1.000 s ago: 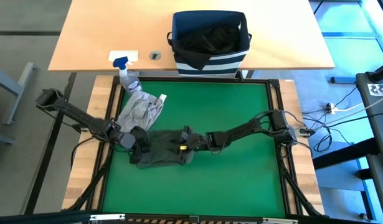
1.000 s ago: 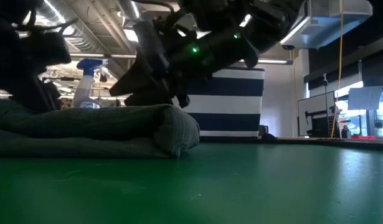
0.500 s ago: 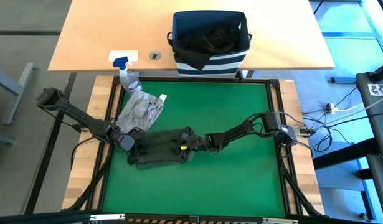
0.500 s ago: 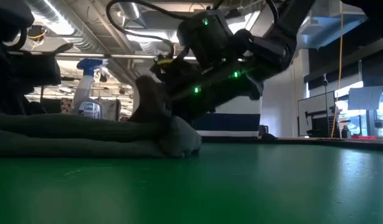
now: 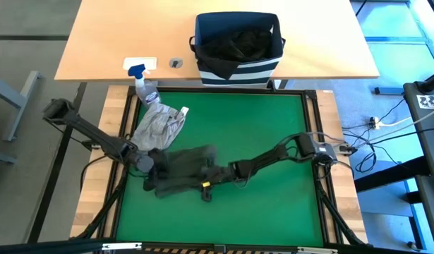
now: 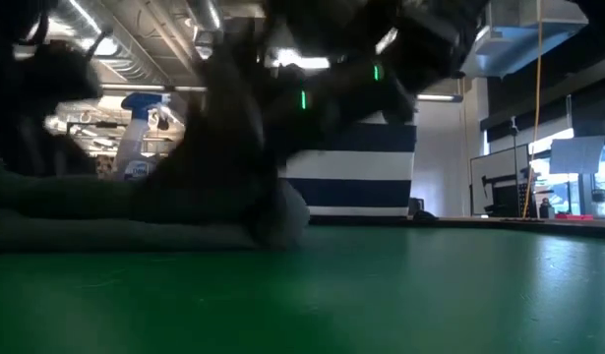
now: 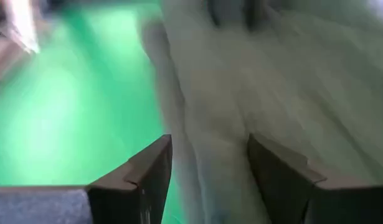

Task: Fold Laundry from Bin
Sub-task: Fold the green shirt, then stack the green shirt on top of the gray shirt on the table

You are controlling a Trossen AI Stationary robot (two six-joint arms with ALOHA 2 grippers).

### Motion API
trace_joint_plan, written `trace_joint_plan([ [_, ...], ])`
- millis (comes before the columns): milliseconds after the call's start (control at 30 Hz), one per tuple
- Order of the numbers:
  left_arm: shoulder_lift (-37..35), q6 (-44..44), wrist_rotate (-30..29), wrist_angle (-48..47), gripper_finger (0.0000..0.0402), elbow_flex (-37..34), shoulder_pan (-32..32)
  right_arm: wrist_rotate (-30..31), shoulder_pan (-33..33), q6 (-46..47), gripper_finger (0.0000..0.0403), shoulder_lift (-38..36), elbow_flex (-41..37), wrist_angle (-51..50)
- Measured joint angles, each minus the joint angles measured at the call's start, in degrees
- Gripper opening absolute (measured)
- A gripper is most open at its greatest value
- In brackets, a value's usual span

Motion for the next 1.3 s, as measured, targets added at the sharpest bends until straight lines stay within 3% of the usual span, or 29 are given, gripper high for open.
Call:
trace_joint_plan([
  [167, 2.96, -5.58, -1.32, 2.37, 0.0128, -4.8, -2.83, 0.9, 0.08, -0.7, 0.0214, 2.2, 0.48, -4.23],
  [267, 2.97, -7.83, -0.83, 2.58, 0.0128, -4.75, -3.62, 0.1, 0.04, -0.35, 0.0214, -0.04, 0.28, -5.62],
  [400, 1.63, -7.81, 3.89, -0.41, 0.0128, 0.28, -3.55, 0.04, 0.01, 0.31, 0.0214, -6.46, 1.12, -11.65],
  [600, -0.49, -3.44, 4.86, -1.99, 0.0128, 9.85, -1.33, 1.04, 0.41, 0.45, 0.0214, -18.26, 2.13, -23.52],
  [767, -0.79, 2.55, -0.63, -4.62, 0.014, 14.32, 4.56, 2.72, 0.04, 5.25, 0.0214, -22.45, 2.09, -33.52],
  [933, 0.13, 5.92, -3.63, -4.73, 0.0192, 13.19, 13.84, 1.43, 1.18, 10.6, 0.0214, -22.59, 1.38, -44.17],
  [1100, 5.49, 8.97, 2.17, -2.24, 0.0241, 11.4, 21.37, 1.54, 3.89, 12.39, 0.0214, -22.58, -4.09, -44.3],
  [1233, 11.19, 10.98, 3.94, -1.17, 0.0254, 11.16, 25.11, 1.8, 4.58, 12.53, 0.0214, -22.68, -9.07, -42.25],
  [1300, 14.17, 12.49, 7.54, 0.59, 0.0255, 11.16, 26.75, 1.17, 4.58, 12.55, 0.0214, -22.63, -11.6, -41.75],
])
